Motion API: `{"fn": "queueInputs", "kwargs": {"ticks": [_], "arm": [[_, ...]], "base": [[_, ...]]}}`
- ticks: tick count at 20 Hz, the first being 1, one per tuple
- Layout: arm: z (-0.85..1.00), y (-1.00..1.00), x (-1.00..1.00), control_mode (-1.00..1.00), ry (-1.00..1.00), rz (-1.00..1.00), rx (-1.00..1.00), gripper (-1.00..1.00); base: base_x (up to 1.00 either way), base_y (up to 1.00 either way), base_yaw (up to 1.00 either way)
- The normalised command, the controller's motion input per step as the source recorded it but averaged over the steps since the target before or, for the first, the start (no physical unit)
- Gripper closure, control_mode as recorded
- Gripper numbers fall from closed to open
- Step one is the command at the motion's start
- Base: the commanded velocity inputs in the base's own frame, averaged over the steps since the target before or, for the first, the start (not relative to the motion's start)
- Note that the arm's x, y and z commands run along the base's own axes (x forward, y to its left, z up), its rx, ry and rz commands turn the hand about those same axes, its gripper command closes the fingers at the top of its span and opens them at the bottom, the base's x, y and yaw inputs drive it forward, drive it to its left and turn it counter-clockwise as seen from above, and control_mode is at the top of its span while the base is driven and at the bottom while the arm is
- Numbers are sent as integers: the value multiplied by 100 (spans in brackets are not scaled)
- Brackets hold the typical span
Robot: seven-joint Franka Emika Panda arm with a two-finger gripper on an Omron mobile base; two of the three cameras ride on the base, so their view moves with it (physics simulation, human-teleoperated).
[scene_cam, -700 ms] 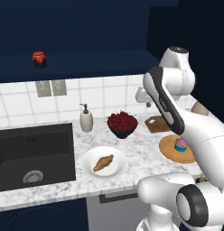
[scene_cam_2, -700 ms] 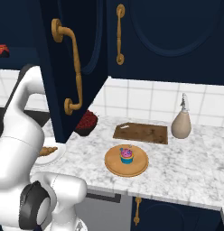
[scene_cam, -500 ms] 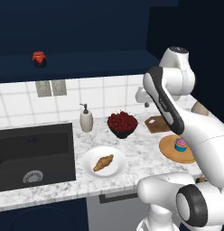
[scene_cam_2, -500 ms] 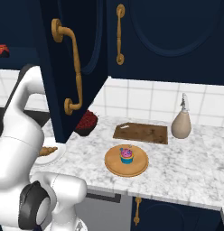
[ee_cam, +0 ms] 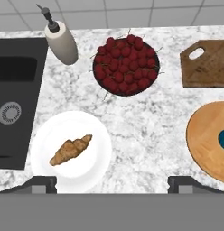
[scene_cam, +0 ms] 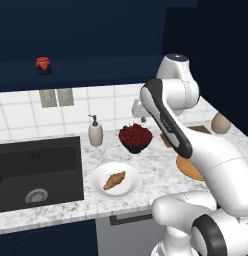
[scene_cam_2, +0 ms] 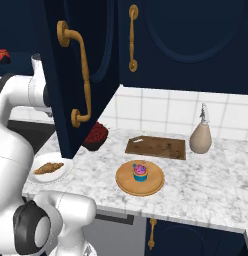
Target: From the different types of pastries on the counter, select a croissant and place it on the cutting board. Then retrieve a jar of jam from the cabinet and place it alongside the croissant on the cutting board.
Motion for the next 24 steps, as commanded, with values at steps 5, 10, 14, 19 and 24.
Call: {"fn": "queueInputs", "kwargs": {"ticks": [5,10,14,19,24], "arm": [[0,6,0,-100,2,0,0,-100],[0,20,4,-100,7,-1,0,-100],[0,27,20,-100,8,-5,0,-100],[0,20,17,-100,11,-3,0,-100],[0,0,0,100,0,0,0,-100]], "base": [[0,0,0],[0,0,0],[0,0,0],[0,0,0],[5,60,-5]]}}
